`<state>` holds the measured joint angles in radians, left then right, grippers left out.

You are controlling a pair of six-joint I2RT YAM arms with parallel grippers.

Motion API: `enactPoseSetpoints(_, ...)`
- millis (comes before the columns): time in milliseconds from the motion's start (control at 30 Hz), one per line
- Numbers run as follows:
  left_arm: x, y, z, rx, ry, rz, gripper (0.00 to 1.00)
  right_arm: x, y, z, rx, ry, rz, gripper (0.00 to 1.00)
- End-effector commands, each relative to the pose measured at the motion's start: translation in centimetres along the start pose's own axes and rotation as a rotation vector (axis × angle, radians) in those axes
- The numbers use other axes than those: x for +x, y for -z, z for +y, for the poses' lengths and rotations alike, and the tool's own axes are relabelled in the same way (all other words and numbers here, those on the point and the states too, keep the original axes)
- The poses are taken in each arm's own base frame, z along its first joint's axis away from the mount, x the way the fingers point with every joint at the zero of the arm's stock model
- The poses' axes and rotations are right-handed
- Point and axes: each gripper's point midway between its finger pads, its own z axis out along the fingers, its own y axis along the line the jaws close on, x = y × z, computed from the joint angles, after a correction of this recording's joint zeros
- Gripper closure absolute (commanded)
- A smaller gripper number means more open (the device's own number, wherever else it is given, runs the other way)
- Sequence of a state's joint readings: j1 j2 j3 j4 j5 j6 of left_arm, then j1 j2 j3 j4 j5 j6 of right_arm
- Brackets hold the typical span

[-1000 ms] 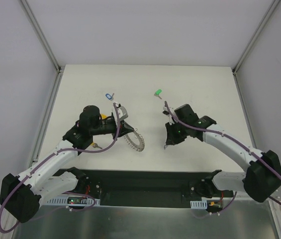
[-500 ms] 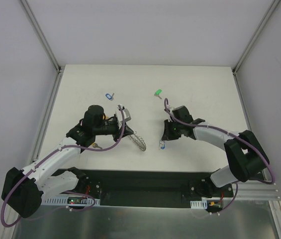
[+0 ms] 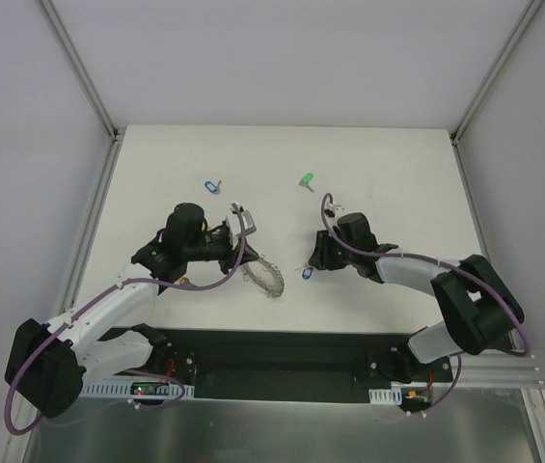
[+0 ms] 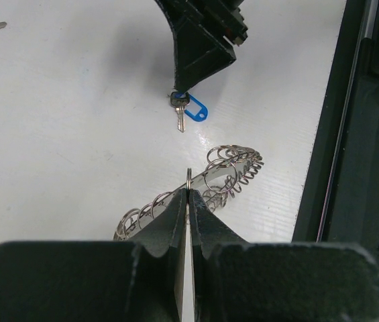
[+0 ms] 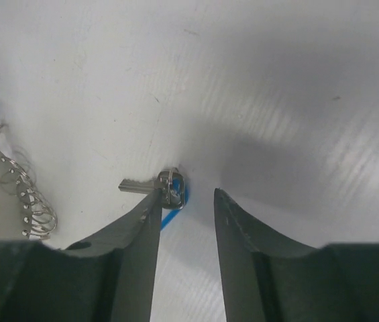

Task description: Put the keys on the keyring

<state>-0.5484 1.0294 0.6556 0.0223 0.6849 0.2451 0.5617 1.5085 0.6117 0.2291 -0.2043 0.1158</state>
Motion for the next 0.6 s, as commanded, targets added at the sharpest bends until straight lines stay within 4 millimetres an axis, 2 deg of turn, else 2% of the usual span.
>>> enactPoseSetpoints(0, -2.3, 0.0, 0.8, -0.018, -0.052, -0.050, 1.00, -0.9, 3.3, -0.6, 0.107, 0.026, -0.004, 0.55)
enactPoseSetpoints(67, -2.1, 0.0, 0.8, -0.016, -0.052, -0.048, 1.00, -2.5, 4.8, 0.1, 0.114, 0.059, -0.014, 0.55)
enactPoseSetpoints(100, -2.1, 0.0, 0.7, -0.012, -0.051, -0.047, 1.00, -1.9, 5.3, -0.2, 0.134, 0.069, 0.028, 0.55)
enactPoseSetpoints(133, -2.1, 0.0, 0.7, -0.009, -0.052, -0.049, 1.00, -3.1, 5.7, 0.4, 0.120, 0.106, 0.018, 0.55)
enactPoseSetpoints(167, -2.2, 0.0, 0.6, -0.006, -0.054, -0.049, 1.00, -3.2, 5.9, 0.6, 0.108, 0.136, 0.032, 0.55)
enactPoseSetpoints(233, -2.3, 0.0, 0.4, 0.010, -0.061, -0.055, 1.00, -3.4, 6.3, 2.3, 0.023, 0.181, 0.042, 0.55)
enactPoseSetpoints(400, -2.4, 0.1, -0.4, 0.049, -0.082, -0.067, 1.00, -5.9, 8.1, 8.0, -0.185, 0.442, -0.044, 0.55)
enactPoseSetpoints(467, -2.5, 0.2, -0.9, 0.069, -0.091, -0.074, 1.00, -7.4, 9.3, 10.3, -0.247, 0.499, -0.102, 0.55)
enactPoseSetpoints(567, -3.0, 0.5, -1.5, 0.096, -0.110, -0.093, 1.00, -8.2, 10.6, 13.2, -0.351, 0.573, -0.135, 0.55)
